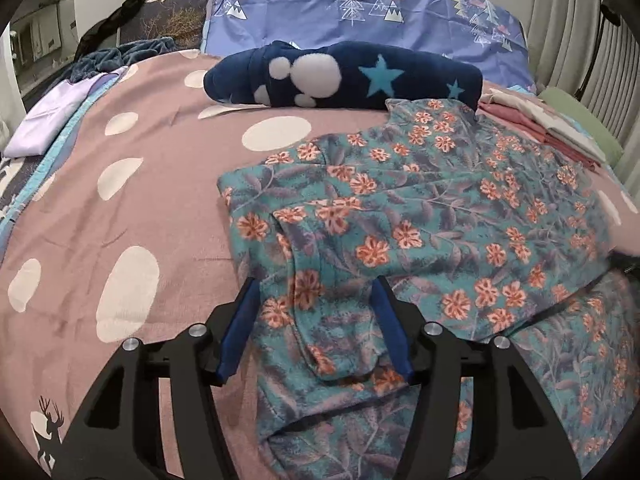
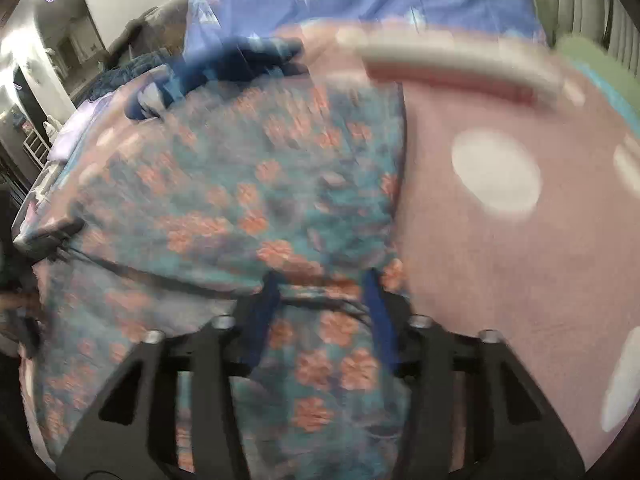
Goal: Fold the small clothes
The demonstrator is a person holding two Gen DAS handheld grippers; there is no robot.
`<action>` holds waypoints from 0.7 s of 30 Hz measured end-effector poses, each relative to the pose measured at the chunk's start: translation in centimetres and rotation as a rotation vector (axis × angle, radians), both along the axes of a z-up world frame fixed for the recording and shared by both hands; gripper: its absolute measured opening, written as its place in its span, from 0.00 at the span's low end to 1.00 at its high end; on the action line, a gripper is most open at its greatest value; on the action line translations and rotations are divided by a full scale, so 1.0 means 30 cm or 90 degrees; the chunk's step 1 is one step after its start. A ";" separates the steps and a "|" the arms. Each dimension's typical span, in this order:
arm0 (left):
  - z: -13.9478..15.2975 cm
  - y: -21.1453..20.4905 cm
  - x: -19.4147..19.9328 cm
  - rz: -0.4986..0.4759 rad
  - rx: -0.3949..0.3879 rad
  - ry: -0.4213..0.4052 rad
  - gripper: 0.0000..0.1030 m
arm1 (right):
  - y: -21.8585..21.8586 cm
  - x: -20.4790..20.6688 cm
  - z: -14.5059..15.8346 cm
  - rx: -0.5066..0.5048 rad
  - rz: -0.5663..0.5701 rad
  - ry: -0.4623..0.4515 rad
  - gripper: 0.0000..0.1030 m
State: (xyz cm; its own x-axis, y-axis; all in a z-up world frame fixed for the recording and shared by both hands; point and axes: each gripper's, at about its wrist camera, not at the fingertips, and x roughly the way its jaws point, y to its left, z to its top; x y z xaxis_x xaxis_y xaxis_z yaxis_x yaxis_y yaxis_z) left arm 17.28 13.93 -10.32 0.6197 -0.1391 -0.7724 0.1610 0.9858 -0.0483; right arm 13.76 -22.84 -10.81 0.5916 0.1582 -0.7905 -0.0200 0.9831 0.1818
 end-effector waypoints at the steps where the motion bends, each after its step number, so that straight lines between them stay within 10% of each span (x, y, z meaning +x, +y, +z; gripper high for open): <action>1: 0.010 0.007 -0.006 -0.003 -0.006 -0.001 0.57 | -0.003 -0.012 0.011 0.006 0.004 -0.014 0.40; 7: 0.105 0.025 0.039 -0.030 -0.102 -0.031 0.54 | -0.004 -0.012 0.021 0.013 0.003 -0.028 0.58; 13: 0.033 -0.027 0.176 -0.013 -0.040 0.048 0.53 | 0.024 -0.027 0.009 -0.011 0.010 -0.056 0.64; 16: 0.028 -0.029 0.197 -0.018 -0.037 0.038 0.08 | 0.008 -0.025 0.004 0.011 0.008 -0.055 0.64; 21: 0.141 -0.088 0.097 -0.065 0.025 -0.117 0.02 | 0.010 -0.026 0.000 0.017 0.012 -0.058 0.67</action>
